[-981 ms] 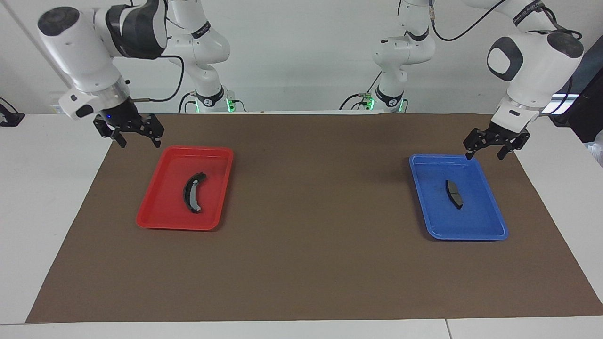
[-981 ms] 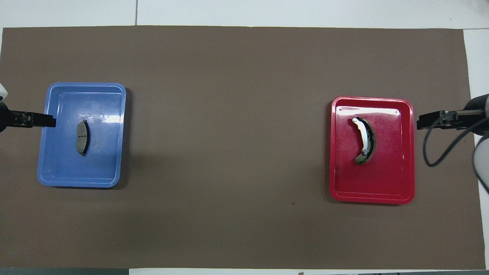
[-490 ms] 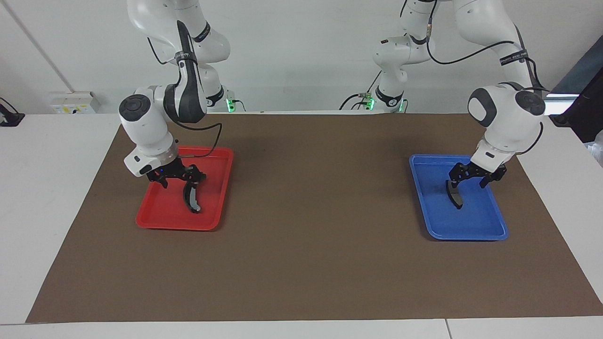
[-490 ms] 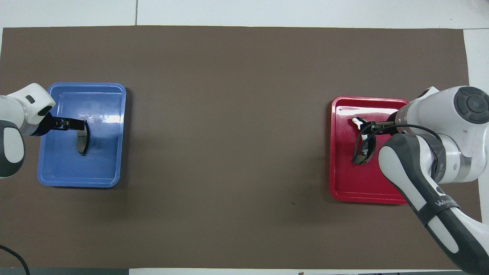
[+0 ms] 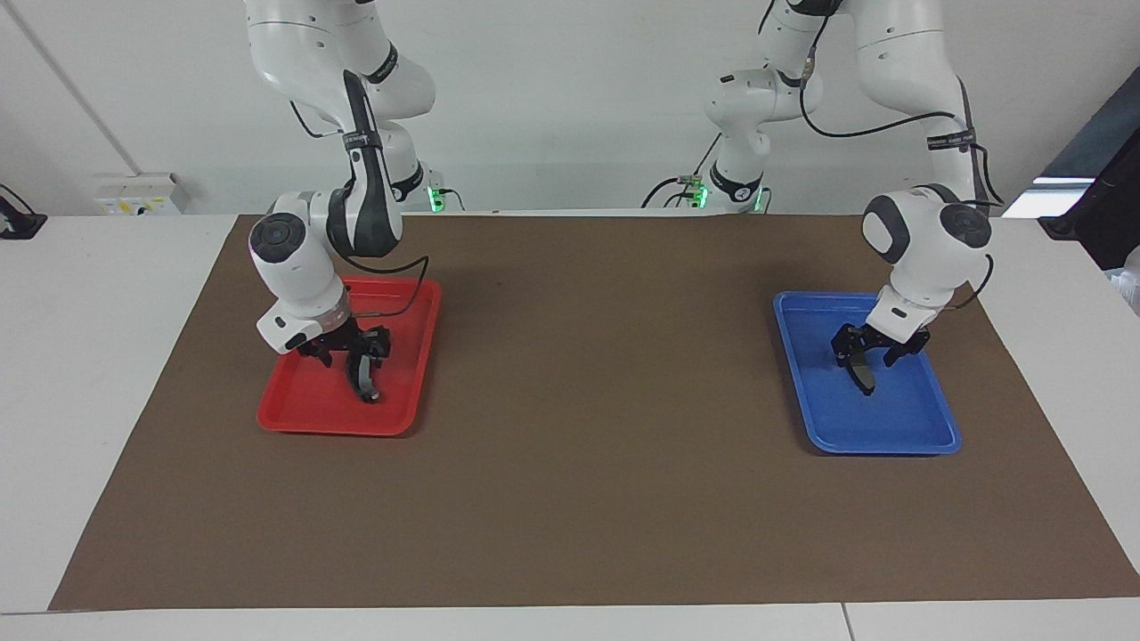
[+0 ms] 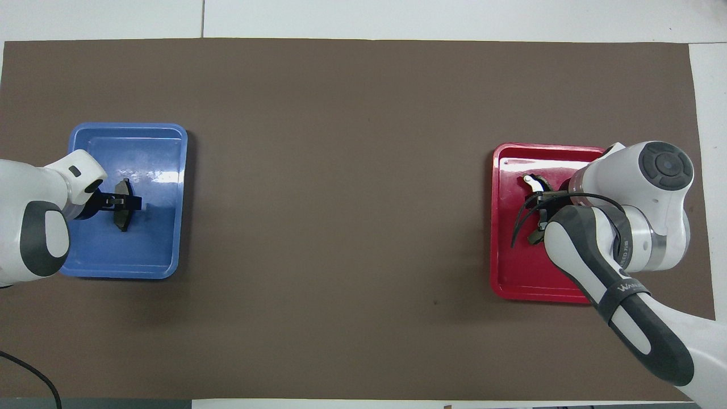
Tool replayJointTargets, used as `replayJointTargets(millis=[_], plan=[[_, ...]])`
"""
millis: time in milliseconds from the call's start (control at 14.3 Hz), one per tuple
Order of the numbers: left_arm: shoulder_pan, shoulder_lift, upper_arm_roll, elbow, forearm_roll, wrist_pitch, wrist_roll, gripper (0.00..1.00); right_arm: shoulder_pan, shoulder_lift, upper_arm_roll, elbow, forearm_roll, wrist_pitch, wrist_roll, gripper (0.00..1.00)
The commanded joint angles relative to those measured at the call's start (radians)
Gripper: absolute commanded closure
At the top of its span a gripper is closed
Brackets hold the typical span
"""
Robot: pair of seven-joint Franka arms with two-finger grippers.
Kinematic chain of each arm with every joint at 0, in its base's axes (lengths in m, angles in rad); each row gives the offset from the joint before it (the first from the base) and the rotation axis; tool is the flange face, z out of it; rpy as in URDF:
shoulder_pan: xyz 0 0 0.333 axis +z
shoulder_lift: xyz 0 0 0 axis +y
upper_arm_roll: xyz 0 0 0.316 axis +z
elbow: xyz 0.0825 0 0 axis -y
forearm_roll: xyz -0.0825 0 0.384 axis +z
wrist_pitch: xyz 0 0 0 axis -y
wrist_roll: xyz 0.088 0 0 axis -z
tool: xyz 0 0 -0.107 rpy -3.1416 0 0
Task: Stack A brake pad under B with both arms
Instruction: 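Carry the pad to the table center with the left gripper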
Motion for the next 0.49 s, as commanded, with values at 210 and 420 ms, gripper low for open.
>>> replayJointTargets(millis=[210,420], plan=[[0.020,-0.016,-0.006,-0.026,-0.002,0.001,0.010,0.85,-0.001,-0.007,0.001,-0.008,0.002,0.013,-0.028,0.21],[0.014,-0.039,-0.006,-0.006,-0.002,-0.029,0.002,0.99,0.001,-0.007,0.001,-0.008,0.002,0.006,-0.027,0.43]])
